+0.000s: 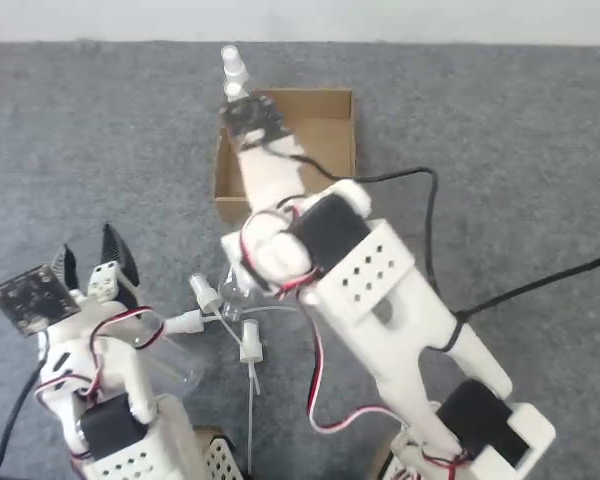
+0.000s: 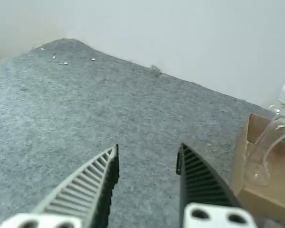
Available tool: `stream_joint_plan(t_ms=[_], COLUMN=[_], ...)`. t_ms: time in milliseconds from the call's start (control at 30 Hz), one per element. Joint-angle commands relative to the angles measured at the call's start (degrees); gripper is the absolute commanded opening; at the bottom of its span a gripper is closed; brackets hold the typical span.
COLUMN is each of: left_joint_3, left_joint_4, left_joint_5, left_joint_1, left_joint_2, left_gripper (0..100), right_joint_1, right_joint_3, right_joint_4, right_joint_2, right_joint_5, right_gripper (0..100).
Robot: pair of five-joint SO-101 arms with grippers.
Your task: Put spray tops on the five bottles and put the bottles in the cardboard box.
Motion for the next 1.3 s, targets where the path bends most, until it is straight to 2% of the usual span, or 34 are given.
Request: stream_joint_plan(t_ms=[0, 133, 333, 533, 833, 933, 1067, 1267], left_joint_3=[0.22, 1.89, 2.77, 3.12, 3.12, 3.12, 3.21, 3.21], left_joint_4=[0.26, 0.18, 0.35, 0.26, 0.26, 0.26, 0.26, 0.26], left_joint_5=[-0.53, -0.53, -0.62, -0.79, -0.79, -0.79, -0.79, -0.79], left_joint_1=[-1.05, -1.41, -1.41, -1.41, -1.41, -1.41, -1.41, -1.32], left_joint_2=[-0.62, -0.62, -0.62, -0.62, -0.62, -0.62, -0.62, -0.62], left_gripper=[19, 19, 19, 19, 19, 19, 19, 19], right_joint_1=[-2.07, -1.89, -1.45, 5.23, 16.84, 19.38, 20.62, 20.70], right_joint_3=[-2.55, -2.02, 7.38, 13.54, 20.84, 23.56, 25.76, 23.30], right_joint_4=[2.59, 3.65, -1.71, -9.19, -20.26, -22.90, -23.43, -23.87], right_joint_2=[-3.21, -3.21, -3.56, -3.56, -2.95, -2.86, -2.51, 5.85], right_joint_5=[-0.79, -0.79, -0.79, -1.23, -15.30, -18.29, -20.75, -24.88], right_gripper=[15.2, 15.2, 15.3, 15.4, 16.2, 23.6, 33.8, 34.6])
